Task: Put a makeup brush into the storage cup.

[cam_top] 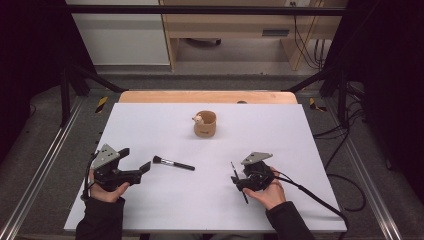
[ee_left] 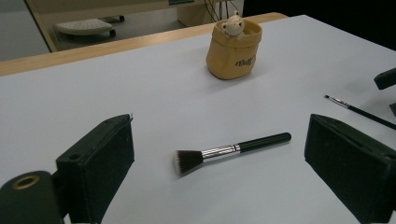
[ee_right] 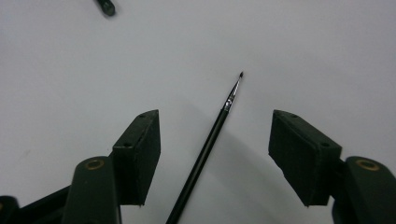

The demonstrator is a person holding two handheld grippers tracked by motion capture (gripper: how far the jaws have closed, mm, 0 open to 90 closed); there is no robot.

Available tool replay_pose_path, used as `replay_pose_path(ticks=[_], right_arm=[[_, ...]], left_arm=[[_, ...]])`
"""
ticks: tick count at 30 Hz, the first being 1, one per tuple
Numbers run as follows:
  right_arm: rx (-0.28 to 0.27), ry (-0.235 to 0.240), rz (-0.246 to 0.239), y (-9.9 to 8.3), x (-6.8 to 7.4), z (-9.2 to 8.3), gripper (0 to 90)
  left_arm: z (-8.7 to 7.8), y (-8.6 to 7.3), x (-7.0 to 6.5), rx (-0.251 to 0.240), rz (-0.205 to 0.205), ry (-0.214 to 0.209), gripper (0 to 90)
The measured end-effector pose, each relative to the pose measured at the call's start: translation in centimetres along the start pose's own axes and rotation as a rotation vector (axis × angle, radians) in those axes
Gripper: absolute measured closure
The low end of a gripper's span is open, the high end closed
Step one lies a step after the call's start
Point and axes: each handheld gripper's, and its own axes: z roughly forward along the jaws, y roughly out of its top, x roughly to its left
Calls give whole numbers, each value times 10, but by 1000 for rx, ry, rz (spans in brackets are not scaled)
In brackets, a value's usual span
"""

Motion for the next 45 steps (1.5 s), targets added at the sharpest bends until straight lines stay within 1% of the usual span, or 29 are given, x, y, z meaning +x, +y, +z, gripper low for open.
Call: replay_pose_path(ticks=[3, 4, 6, 7, 8, 9, 11, 13, 16, 17, 18, 22, 23, 25, 30, 34, 35, 38, 39, 45], right_arm=[[16, 1, -7, -1, 1, 4, 366], [34, 4, -15, -3, 2, 7, 395], [41, 5, -12, -3, 3, 8, 409], [42, 11, -17, -4, 3, 10, 445], [42, 11, -17, -4, 3, 10, 445], [50, 13, -20, -5, 4, 11, 479], [52, 17, -16, -5, 4, 11, 495], [69, 18, -19, -6, 5, 13, 547], [80, 17, -16, -6, 6, 14, 574], [78, 19, -28, -7, 5, 15, 592], [94, 14, -22, -7, 6, 16, 626], [94, 19, -25, -7, 5, 17, 641], [92, 21, -32, -7, 4, 17, 664], [95, 32, -28, -7, 4, 17, 684], [100, 36, -24, -7, 4, 17, 696], [104, 37, -20, -7, 3, 16, 731], [112, 38, -14, -7, 3, 16, 756], [115, 37, -15, -7, 2, 16, 775], [118, 42, -16, -7, 2, 15, 796], [120, 39, -14, -6, 2, 15, 807]], left_arm=[[0, 0, 0, 0, 1, 0, 78], [0, 0, 0, 0, 2, 0, 79], [0, 0, 0, -1, 2, -1, 80], [-1, 0, 0, -3, 2, -1, 81], [-1, 0, 0, -3, 2, -1, 81], [-1, 0, 0, -4, 2, -1, 82], [-1, 0, -1, -4, 2, -1, 83], [0, 0, -1, -1, 3, -3, 83], [0, 0, -1, -1, 4, -2, 83], [0, 0, -1, -1, 5, -3, 83], [0, 0, -1, -1, 5, -3, 84], [0, 0, -1, -2, 5, -4, 86], [0, 0, -1, -2, 5, -4, 86], [0, 0, -1, -2, 6, -4, 86], [0, 0, -1, -1, 5, -5, 87], [0, 0, -2, -2, 6, -6, 88], [0, 0, -2, -2, 6, -6, 88], [0, 0, -2, -1, 7, -5, 88], [0, 0, -2, -1, 7, -5, 88], [0, 0, -2, -2, 7, -5, 88]])
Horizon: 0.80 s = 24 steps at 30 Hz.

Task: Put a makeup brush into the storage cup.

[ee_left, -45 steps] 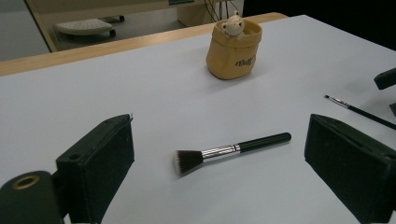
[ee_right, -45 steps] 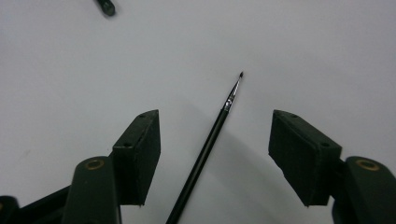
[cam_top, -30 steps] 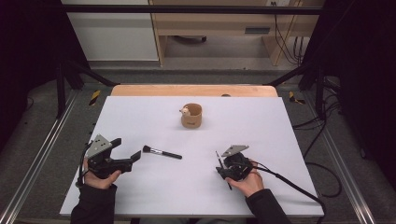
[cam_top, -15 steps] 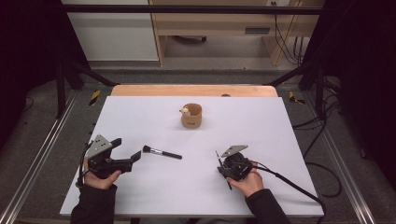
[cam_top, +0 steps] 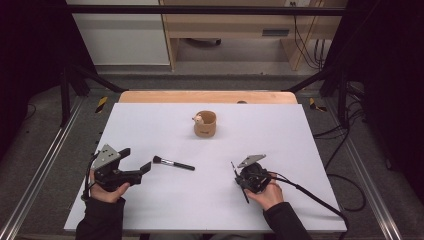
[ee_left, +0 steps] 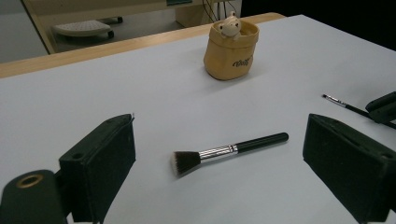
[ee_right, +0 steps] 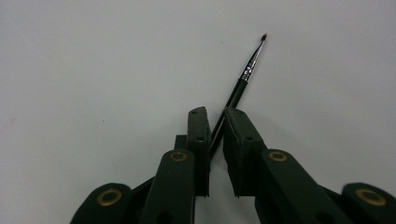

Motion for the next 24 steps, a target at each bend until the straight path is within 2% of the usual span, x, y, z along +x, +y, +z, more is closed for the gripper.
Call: replay_pose_path(ticks=[4, 8, 20, 24], right_arm=[[12, -9, -17, 0, -2, -1, 819], [14, -9, -2, 0, -3, -3, 833], [29, -39, -12, -2, -11, -5, 854], [28, -21, 0, -3, -14, -6, 854]], left_arm=[[0, 0, 0, 1, 1, -2, 88], [0, 0, 0, 0, 1, -3, 88], [0, 0, 0, 2, 4, -3, 89], [0, 0, 0, 3, 4, -4, 89]])
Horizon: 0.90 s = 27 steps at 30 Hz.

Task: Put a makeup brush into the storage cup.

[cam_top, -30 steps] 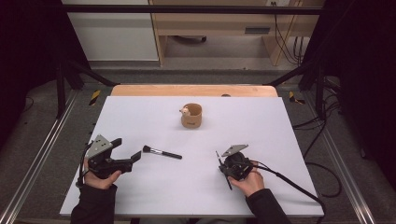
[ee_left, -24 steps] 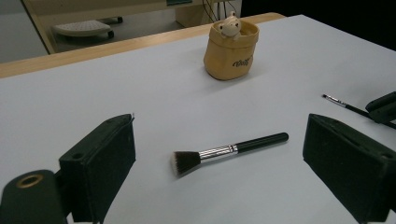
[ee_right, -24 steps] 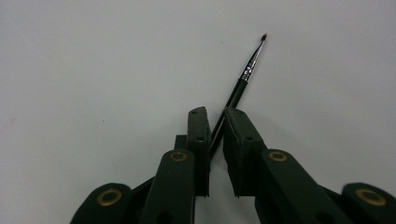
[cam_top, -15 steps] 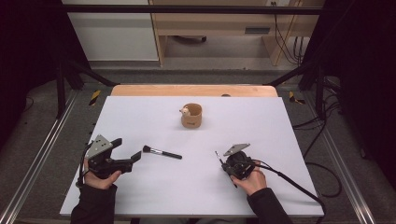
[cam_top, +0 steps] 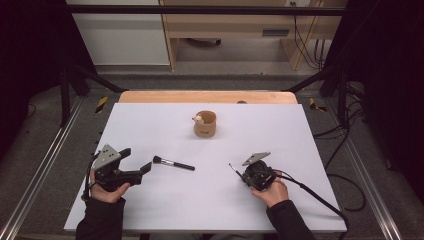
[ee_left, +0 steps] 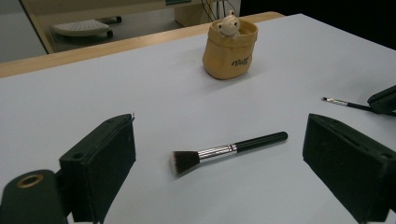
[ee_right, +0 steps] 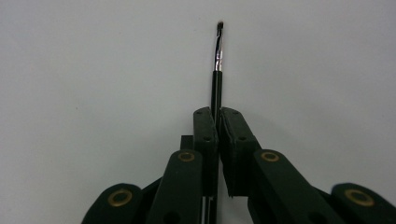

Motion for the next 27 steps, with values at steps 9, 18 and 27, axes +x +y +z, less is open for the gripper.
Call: replay_pose_path(ticks=[9, 18, 27], right_arm=[[-12, 11, 20, 2, -2, -6, 771], [30, 22, -11, 19, -6, -23, 639], [167, 34, -51, 36, -1, -12, 661]], left_arm=[[0, 0, 0, 0, -1, -4, 90], [1, 1, -2, 3, 0, -12, 89], [2, 1, -3, 8, 5, -15, 89]])
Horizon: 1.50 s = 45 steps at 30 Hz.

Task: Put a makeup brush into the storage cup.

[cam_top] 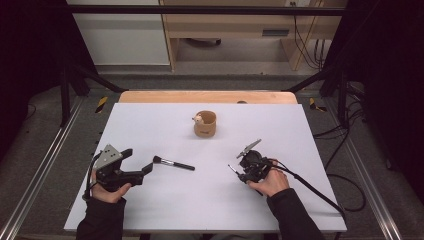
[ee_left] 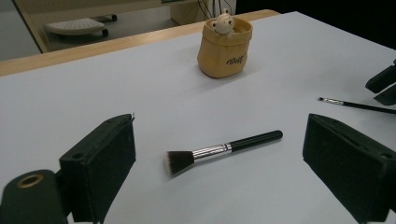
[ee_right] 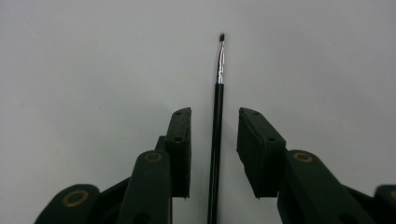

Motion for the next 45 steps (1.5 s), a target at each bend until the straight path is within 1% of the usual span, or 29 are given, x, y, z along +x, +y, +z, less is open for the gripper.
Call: replay_pose_path(ticks=[1, 3, 4, 5, 7, 8, 12, 14, 16, 17, 18, 19, 20, 21, 22, 26, 30, 31, 32, 33, 35, 36, 37, 38, 39, 40, 43, 44, 45], right_arm=[[14, -3, 2, 0, 0, 2, 668], [32, -10, -16, 0, -1, 6, 685], [47, -13, -8, 0, 0, 7, 691], [54, -12, -22, -1, 0, 9, 700], [66, -17, -18, -1, 1, 11, 710], [78, -18, -27, -1, 1, 13, 733], [108, -18, -26, -2, 1, 18, 770], [110, -15, -27, -2, 1, 18, 780], [120, -3, -1, -1, 2, 18, 806], [121, -1, -6, -1, 1, 18, 815], [123, 4, 3, -1, 1, 18, 826], [123, 4, 3, -1, 1, 18, 826], [121, 7, -13, -1, 0, 18, 844], [121, 7, -13, -1, 0, 18, 844], [121, 8, -1, -1, 0, 18, 850], [117, 1, -5, -2, 0, 18, 853], [111, 0, 5, -3, 1, 18, 855], [106, 2, 2, -3, 2, 17, 855], [103, 16, 6, -3, 2, 16, 855], [99, 21, 12, -3, 3, 15, 855], [74, 24, 2, -3, 4, 12, 855], [74, 24, 2, -3, 4, 12, 855], [48, 37, 14, -4, 5, 7, 855], [27, 36, 7, -4, 5, 5, 855], [27, 36, 7, -4, 5, 5, 855], [-13, 36, 9, -5, 6, -1, 855], [-80, 53, 14, -7, 7, -9, 855], [-80, 53, 14, -7, 7, -9, 855], [-99, 57, 21, -7, 8, -11, 855]], left_arm=[[0, 0, 0, 1, 0, 0, 89], [0, 0, 0, 1, 0, 0, 89], [0, 0, 0, 1, 0, 0, 89], [0, 0, 0, 3, -1, 0, 89], [1, 0, 0, 3, -1, 0, 89], [1, 0, 0, 5, 0, 0, 89], [2, -1, 0, 10, 1, -1, 89], [2, -1, 0, 10, 1, -1, 89], [2, -1, 0, 9, 1, -1, 89], [2, -1, 0, 9, 1, -1, 89], [2, -1, 0, 9, 1, -2, 89], [2, -1, 0, 9, 1, -2, 89], [2, -1, 0, 10, 1, -1, 89], [2, -1, 0, 10, 1, -1, 89], [2, -1, 0, 10, 1, -1, 89], [2, -1, -1, 12, 3, -1, 89], [3, -1, -1, 13, 3, 0, 89], [3, -1, -1, 14, 1, 0, 89], [3, -1, -1, 13, 1, 1, 89], [3, -1, -1, 13, 1, 1, 89], [3, -1, -1, 13, 1, 0, 89], [3, -1, -1, 12, 0, 0, 89], [3, -1, -1, 12, -1, -1, 89], [3, -1, -2, 12, -3, -1, 89], [3, -1, -2, 12, -3, -1, 90], [3, -1, -2, 12, -3, -2, 89], [3, 0, -4, 11, -3, -7, 89], [3, 0, -4, 11, -3, -7, 89], [4, 0, -5, 11, -4, -12, 89]])
